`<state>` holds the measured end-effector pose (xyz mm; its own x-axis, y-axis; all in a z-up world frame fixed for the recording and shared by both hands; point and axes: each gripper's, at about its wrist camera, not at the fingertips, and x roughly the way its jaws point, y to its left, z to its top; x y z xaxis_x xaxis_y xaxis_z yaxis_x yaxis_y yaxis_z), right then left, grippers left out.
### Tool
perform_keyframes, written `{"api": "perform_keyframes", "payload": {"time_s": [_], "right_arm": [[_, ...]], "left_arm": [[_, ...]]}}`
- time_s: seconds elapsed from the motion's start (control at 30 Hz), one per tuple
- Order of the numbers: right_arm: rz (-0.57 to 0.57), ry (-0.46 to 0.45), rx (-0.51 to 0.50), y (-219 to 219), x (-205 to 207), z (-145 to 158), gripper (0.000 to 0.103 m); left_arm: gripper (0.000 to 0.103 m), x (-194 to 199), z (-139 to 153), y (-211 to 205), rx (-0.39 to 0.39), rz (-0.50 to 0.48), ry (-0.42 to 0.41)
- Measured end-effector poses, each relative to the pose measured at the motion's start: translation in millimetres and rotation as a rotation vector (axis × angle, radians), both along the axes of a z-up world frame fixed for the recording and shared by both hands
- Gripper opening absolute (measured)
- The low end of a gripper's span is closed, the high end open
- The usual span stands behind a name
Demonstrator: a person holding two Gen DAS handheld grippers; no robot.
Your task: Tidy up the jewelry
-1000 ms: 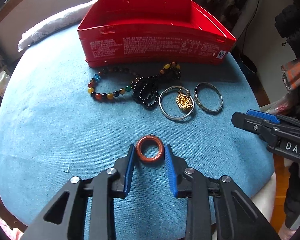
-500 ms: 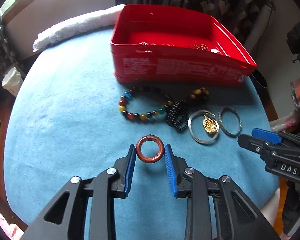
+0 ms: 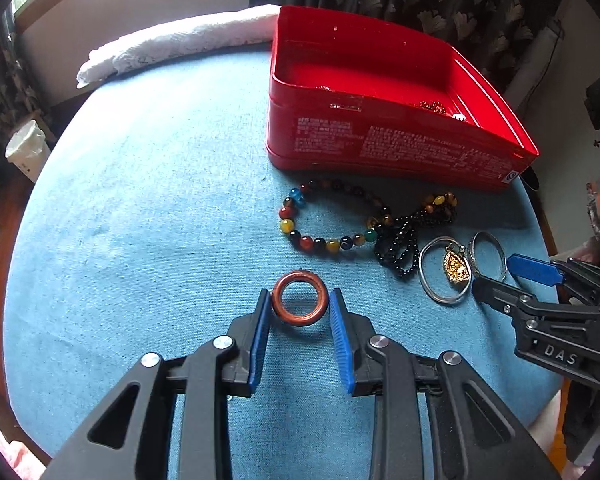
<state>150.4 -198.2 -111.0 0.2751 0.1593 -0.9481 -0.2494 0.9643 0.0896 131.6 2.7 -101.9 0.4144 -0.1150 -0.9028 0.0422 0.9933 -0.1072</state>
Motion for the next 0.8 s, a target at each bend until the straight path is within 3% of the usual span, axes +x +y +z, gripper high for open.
{"api": "perform_keyframes", "payload": {"time_s": [0.13,0.8], "right_arm": [[0.022,-0.018,-0.034,3.7,4.8,-0.5,0.049],[-0.019,-0.019,-0.03,-5.4,-15.9,5.3,0.047]], "left_arm": [[0.029,2.9,-1.6,6.1,-0.004,0.003,-0.001],[0.029,-0.5,-0.1,0.8,0.03,-0.008,-0.009]]}}
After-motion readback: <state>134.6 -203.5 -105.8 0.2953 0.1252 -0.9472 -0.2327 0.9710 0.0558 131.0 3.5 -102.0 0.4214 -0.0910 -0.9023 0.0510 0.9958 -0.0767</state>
